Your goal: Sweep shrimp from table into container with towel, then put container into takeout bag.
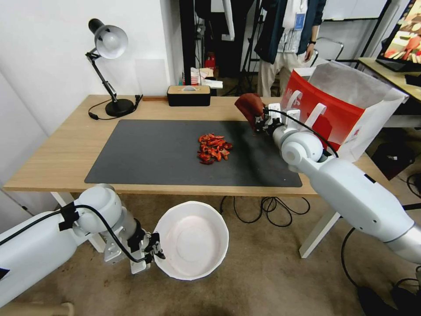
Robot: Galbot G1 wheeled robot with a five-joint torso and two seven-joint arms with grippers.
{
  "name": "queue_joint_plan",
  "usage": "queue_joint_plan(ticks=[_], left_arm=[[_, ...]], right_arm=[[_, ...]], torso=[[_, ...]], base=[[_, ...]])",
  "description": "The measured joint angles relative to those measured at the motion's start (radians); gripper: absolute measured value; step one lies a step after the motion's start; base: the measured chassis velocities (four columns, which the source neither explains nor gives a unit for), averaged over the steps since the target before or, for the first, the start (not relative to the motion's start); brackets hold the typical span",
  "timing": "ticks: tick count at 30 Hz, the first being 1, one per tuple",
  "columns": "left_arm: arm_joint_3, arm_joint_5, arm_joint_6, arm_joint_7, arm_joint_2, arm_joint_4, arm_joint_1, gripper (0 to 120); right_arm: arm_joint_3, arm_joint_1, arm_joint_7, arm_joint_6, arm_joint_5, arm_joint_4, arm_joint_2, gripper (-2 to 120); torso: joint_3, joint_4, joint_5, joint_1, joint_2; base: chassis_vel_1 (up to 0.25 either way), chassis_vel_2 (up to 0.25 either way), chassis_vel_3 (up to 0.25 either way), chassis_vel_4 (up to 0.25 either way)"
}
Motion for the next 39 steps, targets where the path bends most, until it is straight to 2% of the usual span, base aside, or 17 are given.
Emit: queue_joint_plan(ticks=[2,6,13,19,25,27,28,31,39], left_arm=[[0.008,0.008,-0.002,-0.005,-0.018,0.013,-0.003,0],[0.032,0.013,-0.005,-0.017,-0.048,0.038,-0.032,0],[0.062,0.015,-0.02,-0.025,-0.093,0.093,-0.062,0],[0.079,0.02,-0.031,-0.027,-0.114,0.124,-0.064,0],[0.118,0.023,-0.042,-0.027,-0.152,0.177,-0.094,0],[0.14,0.02,-0.048,-0.027,-0.173,0.225,-0.12,0],[0.14,0.02,-0.048,-0.027,-0.173,0.225,-0.12,0],[0.175,0.011,-0.059,-0.028,-0.214,0.311,-0.186,0],[0.216,0.01,-0.07,-0.03,-0.257,0.371,-0.236,0]], right_arm=[[-0.037,0.021,-0.08,0.008,-0.026,-0.039,-0.009,5],[-0.098,0.053,-0.159,0.017,-0.057,-0.081,-0.014,5],[-0.175,0.098,-0.25,0.029,-0.063,-0.137,-0.016,5],[-0.217,0.134,-0.259,0.029,-0.054,-0.166,-0.002,5],[-0.277,0.19,-0.255,0.03,-0.039,-0.19,0.028,5],[-0.294,0.209,-0.254,0.029,-0.034,-0.199,0.039,5],[-0.294,0.209,-0.254,0.029,-0.034,-0.199,0.039,5],[-0.302,0.214,-0.253,0.026,-0.03,-0.201,0.041,5],[-0.303,0.188,-0.292,0.027,-0.03,-0.193,0.025,5]], torso=[[0.0,-0.0002,-0.0002,0.0,0.0],[0.0,-0.0002,0.0,0.0,0.0],[0.0,-0.0003,-0.0001,0.0,0.0],[0.0,0.0,-0.0002,0.0,0.0],[0.0,0.0,-0.0003,0.0,0.0],[0.0,0.0002,-0.0003,0.0,0.0],[0.0,0.0002,-0.0003,0.0,0.0],[0.0,-0.0002,-0.0001,0.0,0.0],[0.0,-0.0004,0.0,0.0,0.0]], base=[[0.0,0.0,0.0,0.0],[0.0,0.0,0.0,0.0],[0.0,0.0,0.0,0.0],[0.0,0.0,0.0,0.0],[0.0,0.0,0.0,0.0],[0.0,0.0,0.0,0.0],[0.0,0.0,0.0,0.0],[0.0,0.0,0.0,0.0],[0.0,0.0,0.0,0.0]])
